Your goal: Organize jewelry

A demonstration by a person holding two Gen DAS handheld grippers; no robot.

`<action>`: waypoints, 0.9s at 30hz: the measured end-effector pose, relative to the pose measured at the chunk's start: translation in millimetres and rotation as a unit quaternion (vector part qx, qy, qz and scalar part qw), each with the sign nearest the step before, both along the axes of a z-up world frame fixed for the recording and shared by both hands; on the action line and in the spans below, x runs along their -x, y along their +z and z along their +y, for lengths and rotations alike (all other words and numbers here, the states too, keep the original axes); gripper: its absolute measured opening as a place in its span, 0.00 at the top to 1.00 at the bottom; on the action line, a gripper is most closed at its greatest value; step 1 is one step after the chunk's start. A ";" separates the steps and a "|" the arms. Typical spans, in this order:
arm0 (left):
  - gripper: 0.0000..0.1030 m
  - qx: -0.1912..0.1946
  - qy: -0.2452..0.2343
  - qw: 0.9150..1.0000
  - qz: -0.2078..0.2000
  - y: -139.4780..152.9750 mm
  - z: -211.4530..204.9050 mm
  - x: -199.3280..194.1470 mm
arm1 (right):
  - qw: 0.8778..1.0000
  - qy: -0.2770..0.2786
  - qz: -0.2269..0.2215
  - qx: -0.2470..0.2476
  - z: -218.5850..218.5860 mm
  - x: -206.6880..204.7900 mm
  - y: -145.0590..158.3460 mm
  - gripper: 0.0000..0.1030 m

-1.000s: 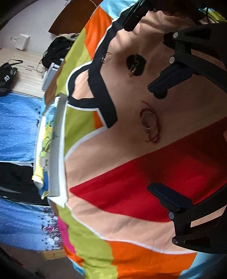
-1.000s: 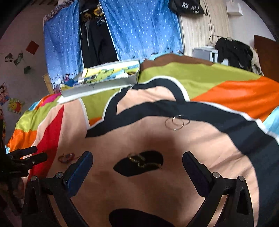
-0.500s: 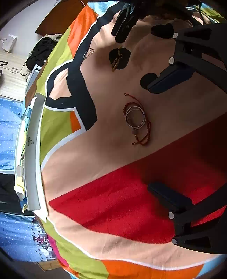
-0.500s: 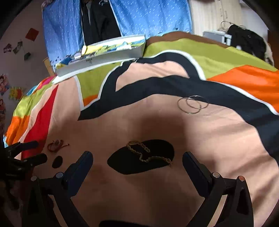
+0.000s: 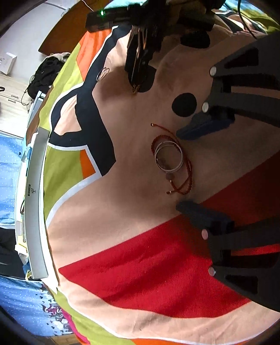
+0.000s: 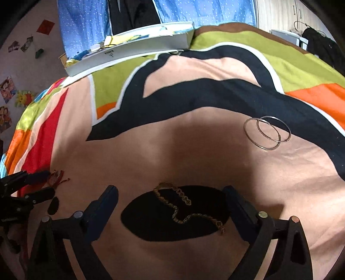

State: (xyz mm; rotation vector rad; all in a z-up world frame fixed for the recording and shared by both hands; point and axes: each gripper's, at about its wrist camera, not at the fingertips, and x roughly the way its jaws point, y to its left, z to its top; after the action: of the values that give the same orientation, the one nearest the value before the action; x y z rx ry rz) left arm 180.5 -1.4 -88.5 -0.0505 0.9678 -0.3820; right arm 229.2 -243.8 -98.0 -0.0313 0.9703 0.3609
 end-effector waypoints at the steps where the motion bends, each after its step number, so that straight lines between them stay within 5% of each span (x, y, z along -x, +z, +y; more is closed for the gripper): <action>1: 0.57 0.004 -0.001 1.000 0.002 -0.4 0.1 -0.5 | 1.000 -0.001 0.001 0.000 -0.9 -0.5 -0.9 0.06; 5: 0.72 0.025 -0.010 0.999 0.017 -2.1 1.1 -3.2 | 1.000 0.010 0.002 0.003 2.2 1.0 -2.8 0.11; 16: 0.94 0.074 -0.015 0.996 0.049 -2.8 -0.4 -4.3 | 0.999 0.027 0.023 -0.014 5.4 5.8 -9.8 0.61; 22: 1.00 0.087 -0.008 0.995 0.057 -2.2 -1.9 -3.5 | 0.997 0.027 0.037 -0.054 5.3 13.6 -11.4 0.68; 27: 1.00 0.099 -0.008 0.993 0.063 -1.3 -3.5 -1.3 | 0.995 0.032 0.052 -0.083 9.5 25.0 -12.7 0.91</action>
State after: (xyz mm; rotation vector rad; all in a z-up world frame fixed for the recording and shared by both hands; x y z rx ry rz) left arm 181.8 -4.9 -89.8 -0.2495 1.0529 -0.4943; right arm 204.1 -234.4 -110.7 0.1095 1.0410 0.5052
